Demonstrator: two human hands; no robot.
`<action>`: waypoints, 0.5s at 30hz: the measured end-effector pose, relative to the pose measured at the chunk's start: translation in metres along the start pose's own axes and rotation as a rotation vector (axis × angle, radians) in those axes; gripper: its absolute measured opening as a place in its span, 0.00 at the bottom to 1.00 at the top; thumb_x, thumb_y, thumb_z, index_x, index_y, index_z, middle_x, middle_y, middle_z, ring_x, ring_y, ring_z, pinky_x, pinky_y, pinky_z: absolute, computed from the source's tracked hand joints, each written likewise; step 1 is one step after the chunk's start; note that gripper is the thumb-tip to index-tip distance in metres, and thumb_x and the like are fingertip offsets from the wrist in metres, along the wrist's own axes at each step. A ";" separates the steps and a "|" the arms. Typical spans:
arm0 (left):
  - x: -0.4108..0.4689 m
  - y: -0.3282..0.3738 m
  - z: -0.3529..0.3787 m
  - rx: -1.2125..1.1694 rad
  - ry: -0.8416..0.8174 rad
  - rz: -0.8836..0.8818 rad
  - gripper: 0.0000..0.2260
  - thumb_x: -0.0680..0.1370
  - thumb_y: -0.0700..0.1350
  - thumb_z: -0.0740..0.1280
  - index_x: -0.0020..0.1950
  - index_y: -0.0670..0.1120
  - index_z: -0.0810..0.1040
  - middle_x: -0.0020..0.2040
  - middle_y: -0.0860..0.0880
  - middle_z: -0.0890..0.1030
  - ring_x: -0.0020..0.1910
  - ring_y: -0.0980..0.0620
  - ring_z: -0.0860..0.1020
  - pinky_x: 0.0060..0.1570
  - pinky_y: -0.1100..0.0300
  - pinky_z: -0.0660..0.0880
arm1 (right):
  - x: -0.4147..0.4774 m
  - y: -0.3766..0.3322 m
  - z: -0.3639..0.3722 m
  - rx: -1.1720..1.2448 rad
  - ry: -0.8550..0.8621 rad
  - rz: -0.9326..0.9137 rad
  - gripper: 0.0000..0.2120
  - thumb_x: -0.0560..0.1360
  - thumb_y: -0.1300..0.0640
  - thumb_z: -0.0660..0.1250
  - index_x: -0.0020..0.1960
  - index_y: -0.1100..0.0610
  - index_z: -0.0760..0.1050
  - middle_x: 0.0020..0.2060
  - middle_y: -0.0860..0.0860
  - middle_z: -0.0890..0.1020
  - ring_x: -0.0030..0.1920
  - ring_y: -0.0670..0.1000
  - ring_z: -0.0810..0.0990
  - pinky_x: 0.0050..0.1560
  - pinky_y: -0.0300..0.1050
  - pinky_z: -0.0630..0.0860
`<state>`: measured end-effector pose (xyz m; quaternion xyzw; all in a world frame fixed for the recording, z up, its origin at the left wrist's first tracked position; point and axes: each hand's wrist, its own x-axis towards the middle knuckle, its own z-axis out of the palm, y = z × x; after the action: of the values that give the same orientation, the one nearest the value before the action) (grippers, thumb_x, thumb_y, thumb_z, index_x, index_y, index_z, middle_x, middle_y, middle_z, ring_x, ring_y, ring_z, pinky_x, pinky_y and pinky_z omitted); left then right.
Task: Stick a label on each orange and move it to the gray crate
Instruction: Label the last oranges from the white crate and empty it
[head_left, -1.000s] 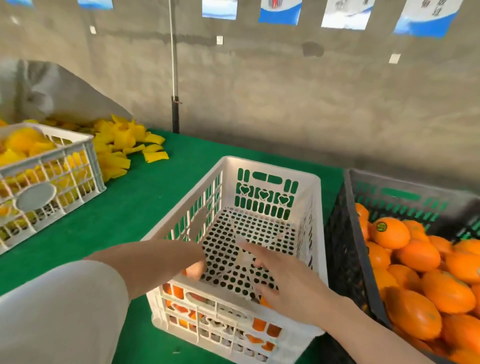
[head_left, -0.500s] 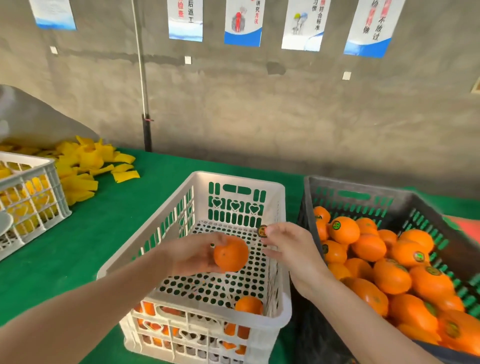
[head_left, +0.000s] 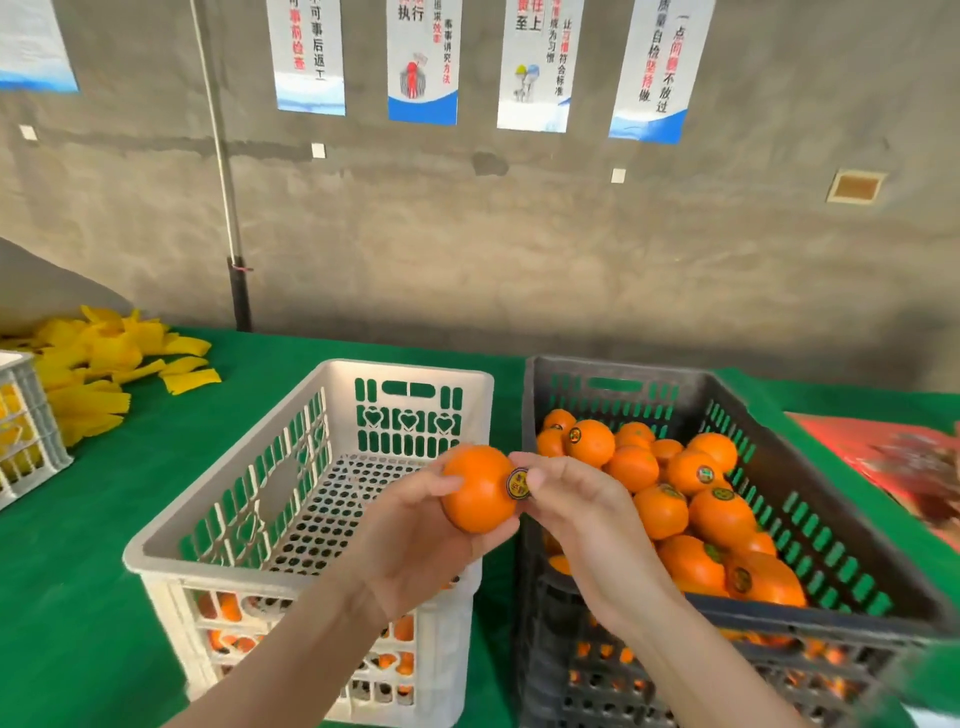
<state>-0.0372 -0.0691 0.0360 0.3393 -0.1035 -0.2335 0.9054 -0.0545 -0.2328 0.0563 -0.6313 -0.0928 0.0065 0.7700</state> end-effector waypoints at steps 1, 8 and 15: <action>0.001 -0.007 0.007 0.002 0.024 0.009 0.29 0.66 0.42 0.76 0.65 0.44 0.72 0.60 0.38 0.78 0.55 0.41 0.80 0.54 0.47 0.78 | -0.006 -0.001 -0.004 -0.031 -0.004 -0.022 0.08 0.75 0.59 0.65 0.51 0.60 0.81 0.52 0.51 0.84 0.56 0.48 0.81 0.57 0.44 0.76; 0.005 -0.041 0.040 0.024 0.089 0.042 0.22 0.70 0.41 0.70 0.63 0.46 0.72 0.59 0.39 0.79 0.56 0.41 0.80 0.54 0.46 0.78 | -0.036 -0.007 -0.030 -0.247 0.036 -0.167 0.07 0.76 0.62 0.66 0.39 0.56 0.78 0.56 0.49 0.77 0.57 0.46 0.76 0.57 0.42 0.76; 0.001 -0.063 0.062 0.060 0.046 0.072 0.18 0.70 0.40 0.69 0.58 0.47 0.73 0.56 0.41 0.81 0.55 0.41 0.80 0.52 0.48 0.79 | -0.049 -0.003 -0.047 -0.543 0.096 -0.427 0.06 0.74 0.63 0.69 0.41 0.54 0.76 0.50 0.47 0.76 0.55 0.44 0.75 0.54 0.48 0.76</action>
<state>-0.0803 -0.1466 0.0410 0.3676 -0.1016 -0.1897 0.9048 -0.0954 -0.2852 0.0435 -0.7792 -0.1846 -0.2094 0.5613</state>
